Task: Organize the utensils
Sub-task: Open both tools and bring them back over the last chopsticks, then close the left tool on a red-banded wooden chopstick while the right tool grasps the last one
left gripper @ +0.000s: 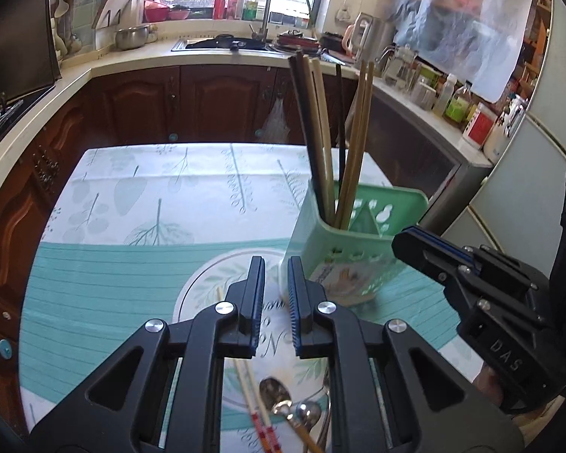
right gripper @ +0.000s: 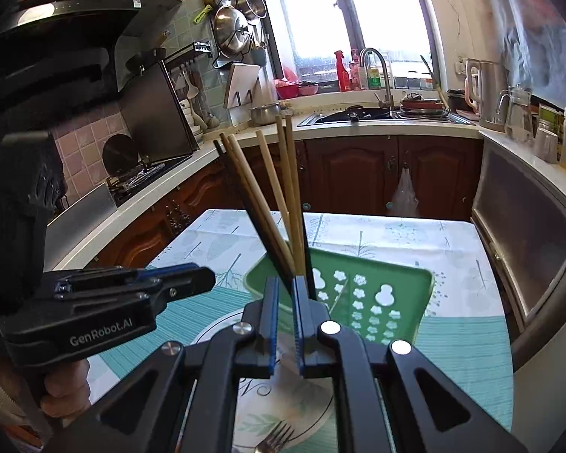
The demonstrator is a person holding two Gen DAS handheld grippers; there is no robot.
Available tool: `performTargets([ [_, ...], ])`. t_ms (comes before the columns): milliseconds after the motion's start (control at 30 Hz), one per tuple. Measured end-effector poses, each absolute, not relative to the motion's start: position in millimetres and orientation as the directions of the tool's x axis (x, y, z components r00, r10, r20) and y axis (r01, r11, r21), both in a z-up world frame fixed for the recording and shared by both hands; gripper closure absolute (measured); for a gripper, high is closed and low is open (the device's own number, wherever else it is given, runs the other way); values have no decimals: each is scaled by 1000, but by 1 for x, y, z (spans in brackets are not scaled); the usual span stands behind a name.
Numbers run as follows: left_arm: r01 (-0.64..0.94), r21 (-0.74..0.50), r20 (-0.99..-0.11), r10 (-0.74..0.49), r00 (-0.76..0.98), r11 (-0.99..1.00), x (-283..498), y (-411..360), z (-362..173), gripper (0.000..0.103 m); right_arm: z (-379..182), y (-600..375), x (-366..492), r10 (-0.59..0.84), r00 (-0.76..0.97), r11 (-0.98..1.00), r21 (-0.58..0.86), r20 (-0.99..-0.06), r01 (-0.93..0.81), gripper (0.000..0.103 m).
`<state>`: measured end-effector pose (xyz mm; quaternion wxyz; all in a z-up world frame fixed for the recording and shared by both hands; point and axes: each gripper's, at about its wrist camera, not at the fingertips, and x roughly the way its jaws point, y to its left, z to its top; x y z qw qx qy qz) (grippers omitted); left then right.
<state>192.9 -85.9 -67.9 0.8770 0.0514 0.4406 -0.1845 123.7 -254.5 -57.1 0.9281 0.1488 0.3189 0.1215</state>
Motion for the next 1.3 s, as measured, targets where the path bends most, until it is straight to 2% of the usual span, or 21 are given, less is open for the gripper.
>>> performTargets([
  [633,311,-58,-877,-197,439,949,139,-38,-82,93,-62,-212,71,380,693,898,423,-613,-118,96],
  [1000,220,-101,-959,-154,238,970,144,-18,-136,93,-95,-207,63,433,566,853,521,-701,-7,96],
  [1300,197,-120,-987,-138,83,973,179,-31,-175,93,-122,-208,60,488,504,802,594,-712,62,96],
])
